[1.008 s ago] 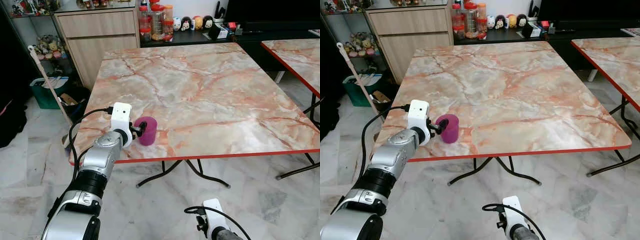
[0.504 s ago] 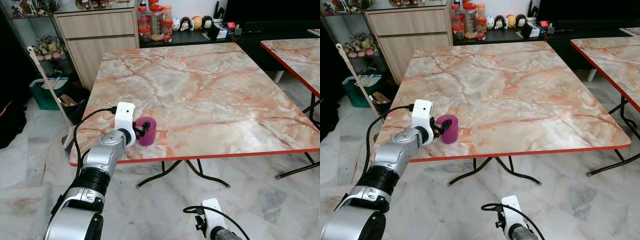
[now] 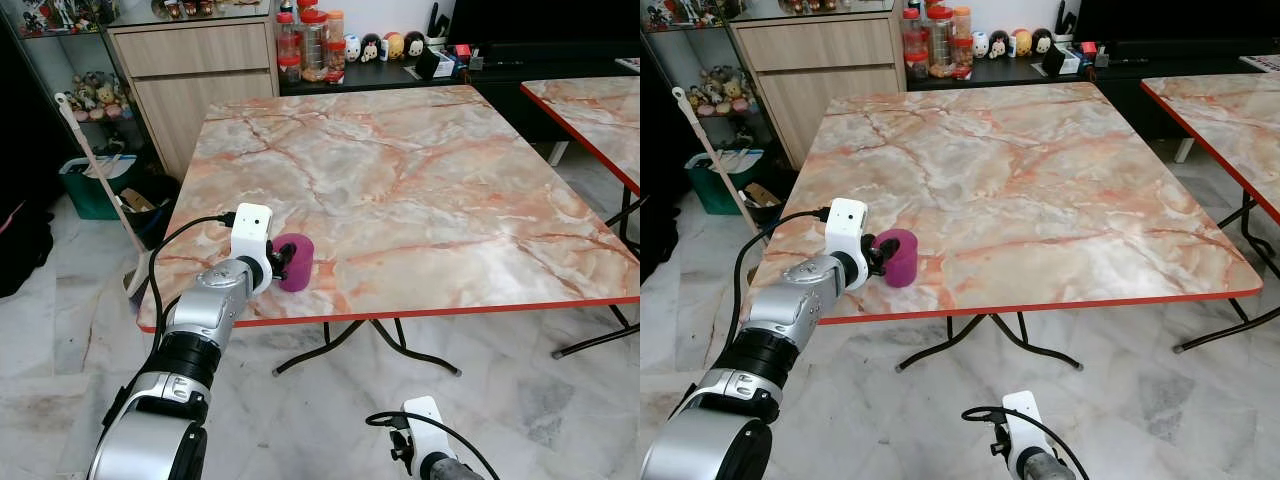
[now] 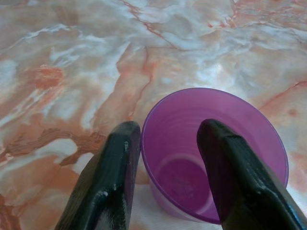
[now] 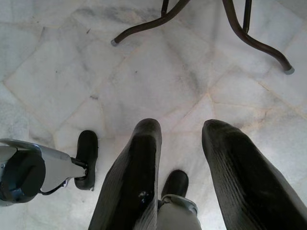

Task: Setting the table

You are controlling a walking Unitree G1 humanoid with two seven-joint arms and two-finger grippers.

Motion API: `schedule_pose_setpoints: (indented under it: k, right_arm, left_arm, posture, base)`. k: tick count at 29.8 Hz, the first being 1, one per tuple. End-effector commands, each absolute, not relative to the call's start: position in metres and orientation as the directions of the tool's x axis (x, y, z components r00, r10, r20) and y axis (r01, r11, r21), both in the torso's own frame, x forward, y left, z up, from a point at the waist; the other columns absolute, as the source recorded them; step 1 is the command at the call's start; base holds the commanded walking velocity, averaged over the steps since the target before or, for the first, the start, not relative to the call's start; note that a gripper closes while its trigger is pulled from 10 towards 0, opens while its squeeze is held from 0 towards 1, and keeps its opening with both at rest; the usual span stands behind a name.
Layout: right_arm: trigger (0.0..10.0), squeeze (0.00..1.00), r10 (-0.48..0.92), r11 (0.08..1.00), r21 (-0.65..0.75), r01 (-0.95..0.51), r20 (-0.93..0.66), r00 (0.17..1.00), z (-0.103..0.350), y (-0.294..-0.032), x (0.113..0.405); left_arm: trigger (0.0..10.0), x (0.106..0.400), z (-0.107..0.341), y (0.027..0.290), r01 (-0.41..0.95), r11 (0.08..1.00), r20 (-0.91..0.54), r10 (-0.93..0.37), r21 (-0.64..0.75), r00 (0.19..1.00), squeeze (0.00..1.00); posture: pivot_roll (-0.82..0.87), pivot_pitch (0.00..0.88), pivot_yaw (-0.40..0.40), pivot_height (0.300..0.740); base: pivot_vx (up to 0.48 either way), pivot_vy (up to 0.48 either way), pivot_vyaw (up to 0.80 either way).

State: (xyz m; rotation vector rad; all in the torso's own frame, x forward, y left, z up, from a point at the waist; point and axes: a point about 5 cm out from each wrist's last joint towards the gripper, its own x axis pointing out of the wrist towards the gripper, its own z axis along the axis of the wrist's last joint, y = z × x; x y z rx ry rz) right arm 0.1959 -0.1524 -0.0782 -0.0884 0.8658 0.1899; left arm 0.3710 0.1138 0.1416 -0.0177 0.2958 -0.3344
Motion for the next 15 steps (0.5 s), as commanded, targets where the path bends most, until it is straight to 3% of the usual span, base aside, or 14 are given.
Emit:
schedule_pose_setpoints:
  k: [1,15]
  right_arm:
    - [10.0,0.0,0.13,0.98,0.003,-0.199,-0.764,0.631,-0.0772,-0.1509,0.1985]
    - [10.0,0.0,0.132,0.979,0.001,-0.204,-0.764,0.632,-0.0769,-0.1507,0.1993]
  left_arm:
    - [0.0,0.3739,0.1459,0.1145,0.328,0.944,-0.289,-0.325,-0.04,0.9,0.0]
    - [0.0,0.373,0.1456,0.115,0.343,0.939,-0.298,-0.329,-0.004,0.896,0.0]
  posture:
    - [-0.11,0.0,0.054,0.74]
    - [-0.11,0.0,0.055,0.74]
  base:
    - [0.0,0.0,0.0]
    - [0.0,0.0,0.0]
